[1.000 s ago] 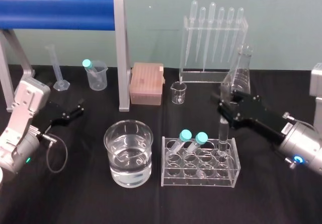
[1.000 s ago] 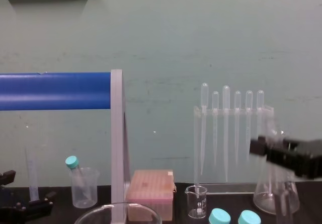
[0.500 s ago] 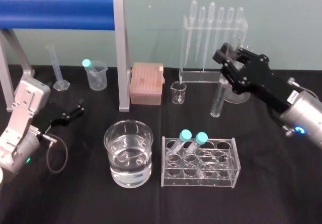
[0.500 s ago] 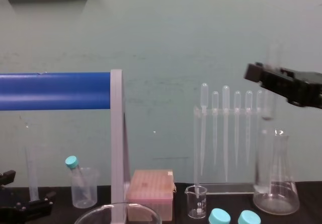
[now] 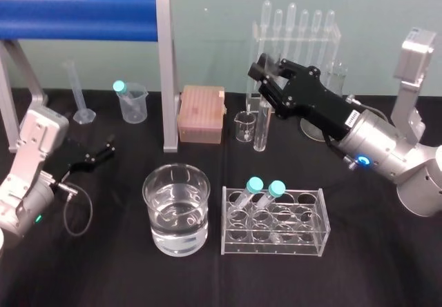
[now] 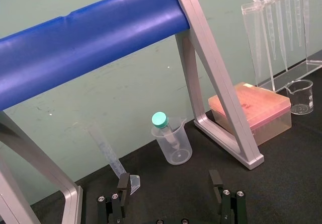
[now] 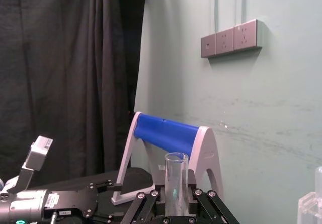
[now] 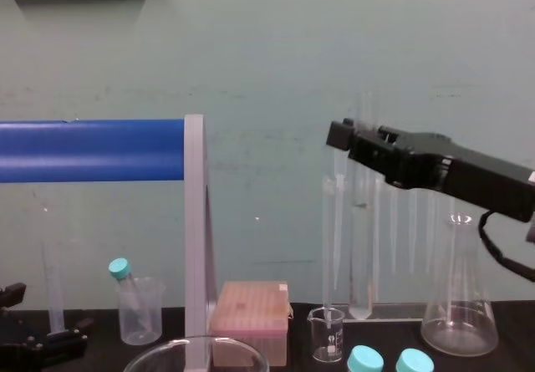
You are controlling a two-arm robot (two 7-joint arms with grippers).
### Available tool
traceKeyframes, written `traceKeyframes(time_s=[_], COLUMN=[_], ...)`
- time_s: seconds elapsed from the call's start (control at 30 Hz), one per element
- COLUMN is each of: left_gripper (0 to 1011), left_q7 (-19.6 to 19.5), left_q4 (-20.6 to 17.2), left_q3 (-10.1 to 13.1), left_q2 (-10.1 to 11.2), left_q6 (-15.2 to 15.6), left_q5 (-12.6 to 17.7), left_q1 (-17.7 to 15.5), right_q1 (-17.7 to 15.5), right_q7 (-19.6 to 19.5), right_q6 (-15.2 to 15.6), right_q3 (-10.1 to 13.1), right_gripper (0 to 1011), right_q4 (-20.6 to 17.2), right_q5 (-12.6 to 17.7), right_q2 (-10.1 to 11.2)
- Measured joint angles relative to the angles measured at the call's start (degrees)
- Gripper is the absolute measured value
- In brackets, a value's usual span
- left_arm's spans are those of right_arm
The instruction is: Hold the test tube with one hand and immerse one end into the beaker, then return it to the test tube rack.
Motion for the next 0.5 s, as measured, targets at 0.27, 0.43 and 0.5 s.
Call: traceKeyframes(time_s=[0.27,0.43,0.5], left_gripper=[1000,1000,1000], left_q7=[0.0,0.0,0.0], left_q4=[0.0,0.0,0.0], left_q3=[0.0,0.0,0.0], left_q2=[0.0,0.0,0.0], left_q6=[0.0,0.0,0.0], left_q5=[0.0,0.0,0.0], left_q1=[0.0,0.0,0.0], right_q1=[0.0,-0.1,-0.1], right_q7=[-0.1,-0.1,-0.1], right_q6=[0.0,0.0,0.0], right_q3=[-0.1,0.1,0.1], right_gripper=[224,224,224], right_q4=[0.1,-0.1,-0.2], right_q5=[-0.1,0.0,0.0], right_q2=[0.0,0.1,0.1])
